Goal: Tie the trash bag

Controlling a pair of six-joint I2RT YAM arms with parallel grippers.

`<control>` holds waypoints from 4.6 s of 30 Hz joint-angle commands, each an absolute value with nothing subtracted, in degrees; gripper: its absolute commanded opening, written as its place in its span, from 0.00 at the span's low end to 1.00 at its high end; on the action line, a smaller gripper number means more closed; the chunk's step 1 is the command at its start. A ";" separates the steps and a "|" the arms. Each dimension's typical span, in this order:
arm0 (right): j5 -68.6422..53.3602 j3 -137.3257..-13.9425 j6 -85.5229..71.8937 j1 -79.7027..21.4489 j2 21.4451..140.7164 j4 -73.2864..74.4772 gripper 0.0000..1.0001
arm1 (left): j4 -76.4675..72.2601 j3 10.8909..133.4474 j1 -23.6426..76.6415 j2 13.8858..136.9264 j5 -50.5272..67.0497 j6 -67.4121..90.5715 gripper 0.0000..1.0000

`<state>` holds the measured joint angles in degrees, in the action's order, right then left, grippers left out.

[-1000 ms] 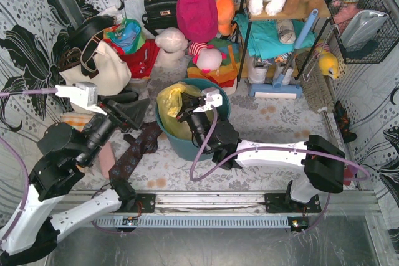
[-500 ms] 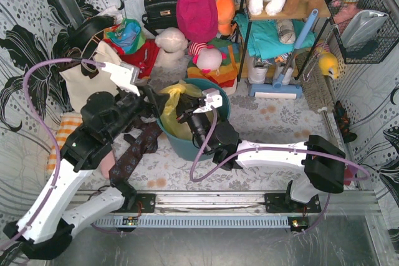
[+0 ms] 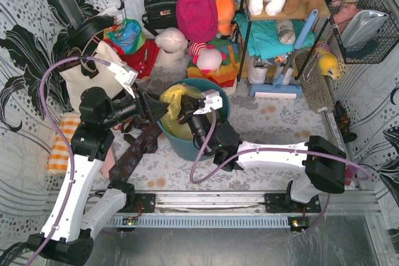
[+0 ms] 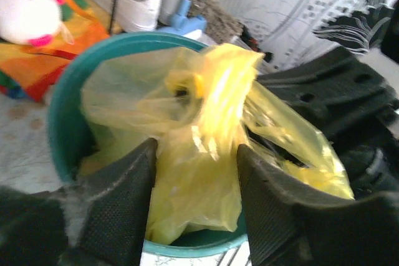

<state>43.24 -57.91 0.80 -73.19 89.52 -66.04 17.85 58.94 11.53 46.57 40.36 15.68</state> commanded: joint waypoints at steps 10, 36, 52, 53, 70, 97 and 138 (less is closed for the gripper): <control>43.32 -57.41 3.43 -73.53 89.48 -73.44 0.00 | 9.68 54.68 11.21 44.56 57.05 19.95 0.12; 34.87 -55.24 4.30 -73.51 92.55 -84.41 0.00 | 25.97 60.81 11.25 42.83 50.23 10.41 0.66; 35.26 -55.28 3.61 -73.59 92.33 -83.44 0.00 | 29.15 77.73 11.23 45.92 37.08 17.60 0.61; 35.37 -55.28 3.46 -73.59 92.29 -83.31 0.00 | 27.81 77.92 11.20 46.51 33.46 21.54 0.61; 35.32 -56.51 2.44 -73.57 92.37 -80.73 0.00 | 25.55 75.28 11.27 52.70 28.80 38.00 0.51; 34.63 -57.32 2.94 -73.59 92.38 -80.79 0.00 | 24.69 73.50 20.85 55.20 21.70 37.75 0.42; 33.42 -52.00 -4.08 -73.65 84.98 -74.15 0.26 | 22.32 71.54 22.53 54.89 19.77 37.97 0.00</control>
<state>34.54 -53.60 0.67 -73.28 89.93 -76.69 26.11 72.16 22.15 55.83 20.23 37.69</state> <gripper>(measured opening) 0.247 0.009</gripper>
